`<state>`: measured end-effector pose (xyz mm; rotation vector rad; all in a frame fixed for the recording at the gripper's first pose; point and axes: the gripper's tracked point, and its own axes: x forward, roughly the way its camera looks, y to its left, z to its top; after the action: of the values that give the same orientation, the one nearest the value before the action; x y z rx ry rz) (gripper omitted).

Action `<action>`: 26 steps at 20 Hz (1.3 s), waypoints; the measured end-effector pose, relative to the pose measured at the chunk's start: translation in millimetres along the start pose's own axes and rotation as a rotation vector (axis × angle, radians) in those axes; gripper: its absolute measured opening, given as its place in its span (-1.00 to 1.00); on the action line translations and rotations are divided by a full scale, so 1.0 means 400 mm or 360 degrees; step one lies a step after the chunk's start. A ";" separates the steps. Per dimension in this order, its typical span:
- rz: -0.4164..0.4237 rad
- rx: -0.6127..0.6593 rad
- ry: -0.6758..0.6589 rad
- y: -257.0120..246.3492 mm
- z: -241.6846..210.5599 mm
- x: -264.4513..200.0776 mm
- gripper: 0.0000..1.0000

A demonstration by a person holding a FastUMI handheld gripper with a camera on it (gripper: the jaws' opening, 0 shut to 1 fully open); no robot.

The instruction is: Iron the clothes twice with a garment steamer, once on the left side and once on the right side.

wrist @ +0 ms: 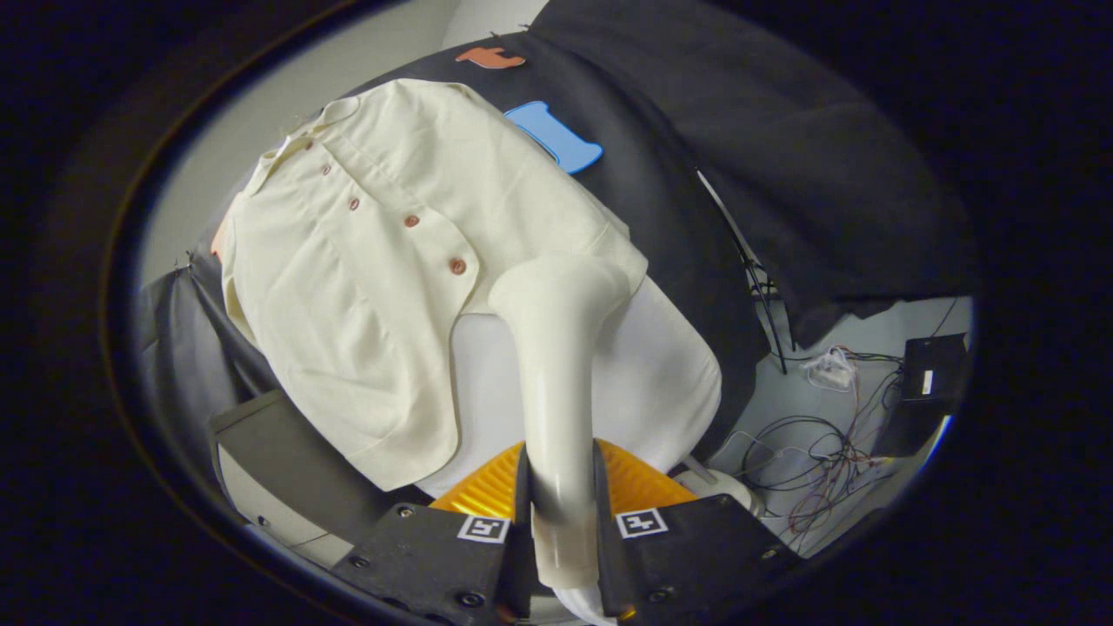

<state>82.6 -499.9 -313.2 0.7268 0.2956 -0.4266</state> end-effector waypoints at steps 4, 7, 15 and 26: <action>0.0116 0.0069 0.0039 0.081 -0.062 -0.076 -0.40; 0.0171 0.0079 0.0044 0.134 -0.089 -0.142 -0.40; 0.0400 0.0172 -0.0036 0.337 -0.098 -0.368 -0.40; 0.0826 -0.0303 -0.0164 0.933 -0.178 -0.724 -0.40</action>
<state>-2.2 -122.5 -32.5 0.5660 0.0424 0.0578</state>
